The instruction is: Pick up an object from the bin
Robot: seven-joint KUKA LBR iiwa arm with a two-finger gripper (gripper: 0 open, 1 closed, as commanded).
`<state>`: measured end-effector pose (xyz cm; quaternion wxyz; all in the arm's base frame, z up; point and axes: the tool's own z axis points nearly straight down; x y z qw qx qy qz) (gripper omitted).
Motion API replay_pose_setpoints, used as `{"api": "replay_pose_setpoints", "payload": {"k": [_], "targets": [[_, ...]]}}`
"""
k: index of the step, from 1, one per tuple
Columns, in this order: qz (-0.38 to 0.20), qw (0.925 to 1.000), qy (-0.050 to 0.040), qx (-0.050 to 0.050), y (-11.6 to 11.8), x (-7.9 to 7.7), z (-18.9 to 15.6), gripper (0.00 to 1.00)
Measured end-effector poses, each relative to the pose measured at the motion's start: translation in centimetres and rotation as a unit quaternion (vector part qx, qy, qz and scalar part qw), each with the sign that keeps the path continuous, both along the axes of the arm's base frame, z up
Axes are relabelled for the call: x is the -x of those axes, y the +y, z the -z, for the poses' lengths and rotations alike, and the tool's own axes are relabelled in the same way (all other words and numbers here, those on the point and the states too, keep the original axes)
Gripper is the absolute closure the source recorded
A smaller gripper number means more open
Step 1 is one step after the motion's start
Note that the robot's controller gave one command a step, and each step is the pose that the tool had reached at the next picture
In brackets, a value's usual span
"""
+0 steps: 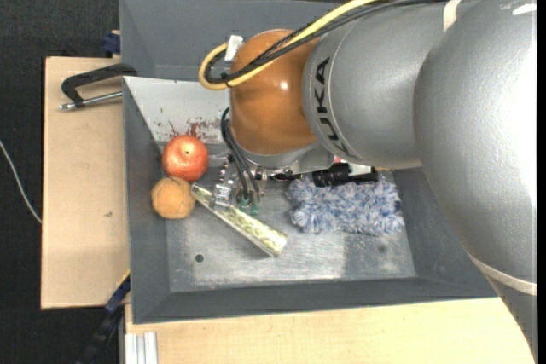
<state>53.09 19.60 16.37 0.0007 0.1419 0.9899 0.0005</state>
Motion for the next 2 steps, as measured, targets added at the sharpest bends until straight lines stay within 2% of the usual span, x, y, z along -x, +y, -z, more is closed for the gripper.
{"api": "replay_pose_setpoints", "payload": {"k": [1,2], "targets": [[0.0,1.0,0.0,0.0,0.0,0.0,0.0,1.0],[-0.005,1.0,0.0021,0.001,0.3,0.9,-5.6,1.0]]}}
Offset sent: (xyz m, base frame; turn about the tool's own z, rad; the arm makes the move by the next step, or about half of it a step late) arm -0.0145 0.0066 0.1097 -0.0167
